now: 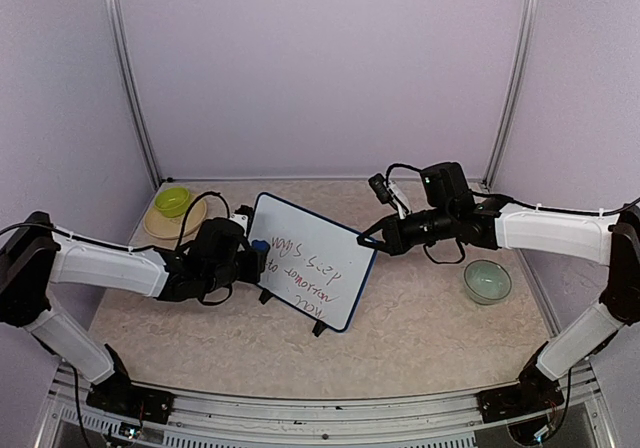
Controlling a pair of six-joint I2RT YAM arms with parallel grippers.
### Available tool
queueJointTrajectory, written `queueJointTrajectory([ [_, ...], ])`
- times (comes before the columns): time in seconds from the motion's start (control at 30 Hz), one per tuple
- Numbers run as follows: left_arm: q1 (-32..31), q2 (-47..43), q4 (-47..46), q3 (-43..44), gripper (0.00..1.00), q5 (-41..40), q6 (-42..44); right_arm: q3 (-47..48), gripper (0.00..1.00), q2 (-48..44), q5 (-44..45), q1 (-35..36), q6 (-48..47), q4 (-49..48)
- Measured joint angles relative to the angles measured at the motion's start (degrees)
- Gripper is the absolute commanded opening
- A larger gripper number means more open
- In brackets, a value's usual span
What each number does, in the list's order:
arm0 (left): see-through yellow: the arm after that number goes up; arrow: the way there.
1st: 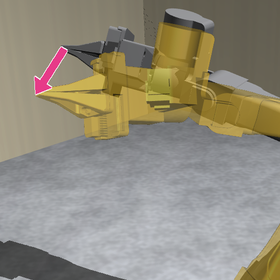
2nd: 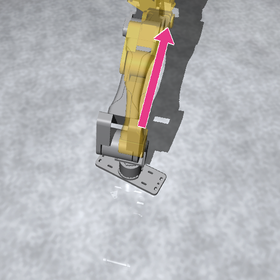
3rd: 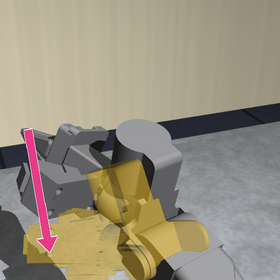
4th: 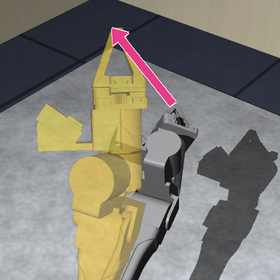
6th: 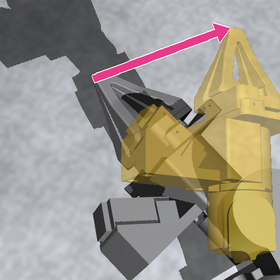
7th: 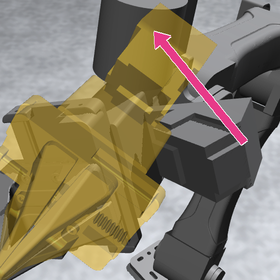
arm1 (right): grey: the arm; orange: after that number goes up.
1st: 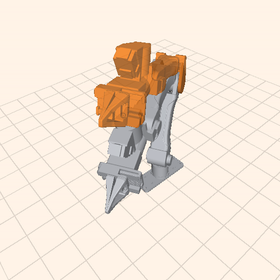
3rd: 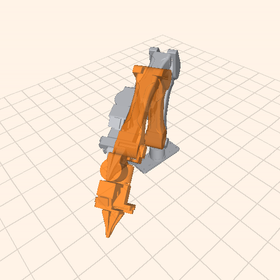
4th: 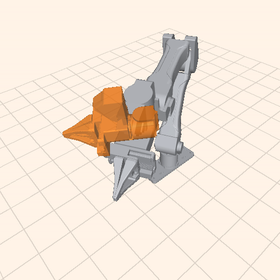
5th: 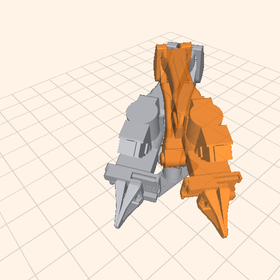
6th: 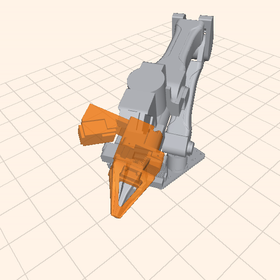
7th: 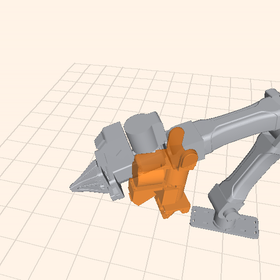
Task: Erase the whiteboard
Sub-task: Erase the center of the whiteboard.
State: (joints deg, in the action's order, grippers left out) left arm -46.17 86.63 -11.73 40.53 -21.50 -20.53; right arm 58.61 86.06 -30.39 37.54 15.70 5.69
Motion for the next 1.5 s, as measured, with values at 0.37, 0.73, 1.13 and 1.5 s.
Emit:
queueJointTrajectory([
  [0.37,-0.5,3.0,0.6,11.6,0.17,0.1,2.2,0.0,0.00,0.0,0.4,0.0,0.0,0.2],
  [0.73,-3.1,2.9,-1.4,3.0,0.16,-1.5,-0.2,0.1,0.00,0.4,0.9,0.0,0.0,0.2],
  [1.13,-3.9,2.7,-1.4,0.5,0.16,-3.1,-1.9,0.7,0.00,1.2,0.7,0.0,0.1,0.0],
  [1.5,1.0,2.6,0.3,9.2,0.17,-0.4,1.5,0.7,0.00,1.1,0.6,0.1,0.3,-0.3],
])
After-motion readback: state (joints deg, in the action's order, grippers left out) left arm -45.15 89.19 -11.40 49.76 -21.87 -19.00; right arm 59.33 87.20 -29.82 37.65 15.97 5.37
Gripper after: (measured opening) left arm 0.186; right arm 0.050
